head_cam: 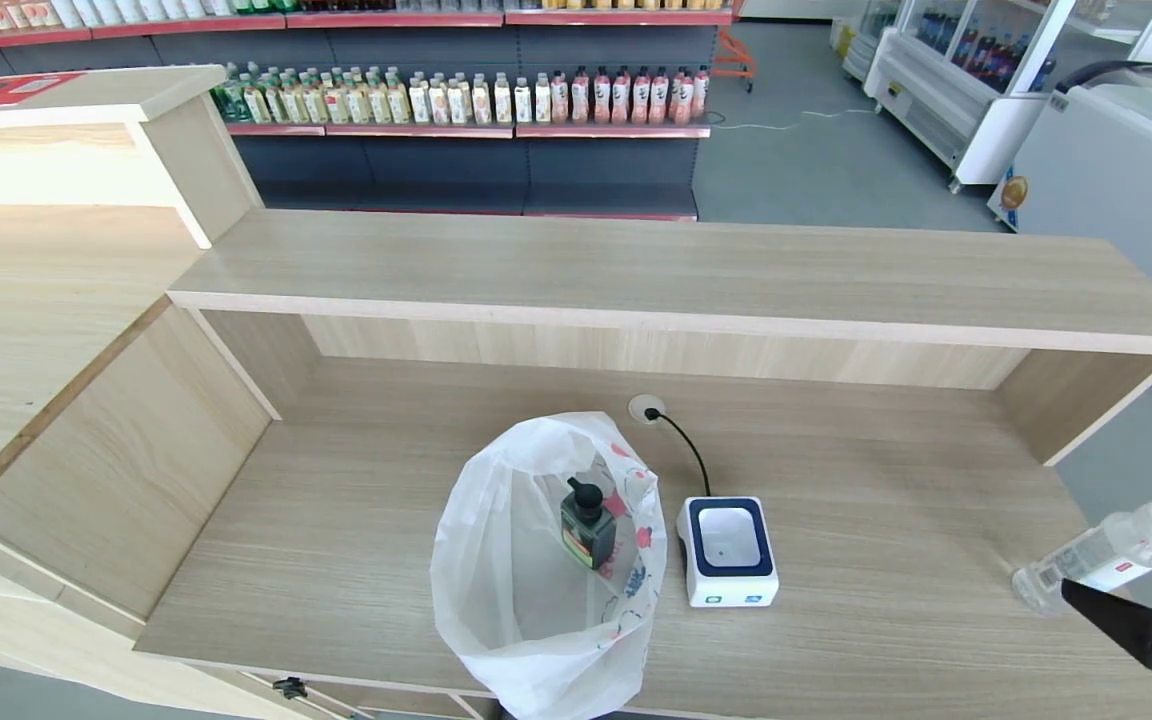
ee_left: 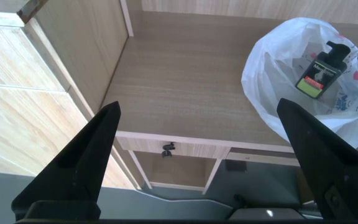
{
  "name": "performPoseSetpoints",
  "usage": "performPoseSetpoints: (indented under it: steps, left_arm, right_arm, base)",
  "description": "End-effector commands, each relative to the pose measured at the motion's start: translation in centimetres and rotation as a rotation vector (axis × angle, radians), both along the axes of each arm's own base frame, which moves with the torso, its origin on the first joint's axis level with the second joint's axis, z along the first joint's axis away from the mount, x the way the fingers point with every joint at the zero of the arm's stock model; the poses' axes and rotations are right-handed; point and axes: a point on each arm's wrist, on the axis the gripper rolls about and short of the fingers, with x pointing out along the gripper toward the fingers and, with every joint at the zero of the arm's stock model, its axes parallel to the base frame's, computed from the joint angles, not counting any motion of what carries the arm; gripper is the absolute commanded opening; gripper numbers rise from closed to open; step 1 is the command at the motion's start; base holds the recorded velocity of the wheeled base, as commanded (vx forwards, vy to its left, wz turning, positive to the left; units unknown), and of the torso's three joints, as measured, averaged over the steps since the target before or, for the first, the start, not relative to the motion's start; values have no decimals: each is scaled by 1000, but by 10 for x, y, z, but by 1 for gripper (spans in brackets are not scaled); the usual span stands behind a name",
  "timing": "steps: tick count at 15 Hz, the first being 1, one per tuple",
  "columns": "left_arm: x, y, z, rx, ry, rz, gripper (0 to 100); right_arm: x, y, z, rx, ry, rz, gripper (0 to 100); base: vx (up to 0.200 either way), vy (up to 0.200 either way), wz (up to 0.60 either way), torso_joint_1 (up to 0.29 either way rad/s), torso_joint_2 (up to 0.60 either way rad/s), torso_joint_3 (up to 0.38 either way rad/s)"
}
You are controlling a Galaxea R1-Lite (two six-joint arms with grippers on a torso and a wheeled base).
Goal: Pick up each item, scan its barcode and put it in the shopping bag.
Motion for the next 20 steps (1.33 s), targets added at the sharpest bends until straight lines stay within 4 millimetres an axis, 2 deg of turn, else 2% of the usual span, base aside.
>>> performPoseSetpoints:
  steps: [1, 5, 9, 15, 17, 20]
  left_arm:
    - [0, 0, 0, 0, 0, 0, 100]
    - [0, 0, 0, 2, 0, 2, 100]
    - [0, 0, 0, 3, 0, 2, 100]
    - [0, 0, 0, 6, 1, 3, 100]
    - [0, 0, 0, 2, 0, 2, 100]
    - [0, 0, 0, 9, 0, 2, 100]
  right_arm:
    - [-39, -9, -7, -5, -85, -90, 100]
    - [-59, -12, -13, -7, -77, -122, 100]
    - [-74, -13, -19, -9, -68, -128, 100]
    - [-76, -13, -19, -8, -66, -163, 100]
    - [-77, -13, -19, -8, -71, -166, 100]
    - [-78, -13, -20, -7, -70, -166, 100]
  base:
    - [0, 0, 0, 0, 0, 0]
    - [0, 0, 0, 0, 0, 0]
    - [-200, 0, 0, 5, 2, 4]
    - [-200, 0, 0, 2, 3, 3]
    - [0, 0, 0, 0, 0, 0]
    - [0, -200, 0, 2, -1, 2]
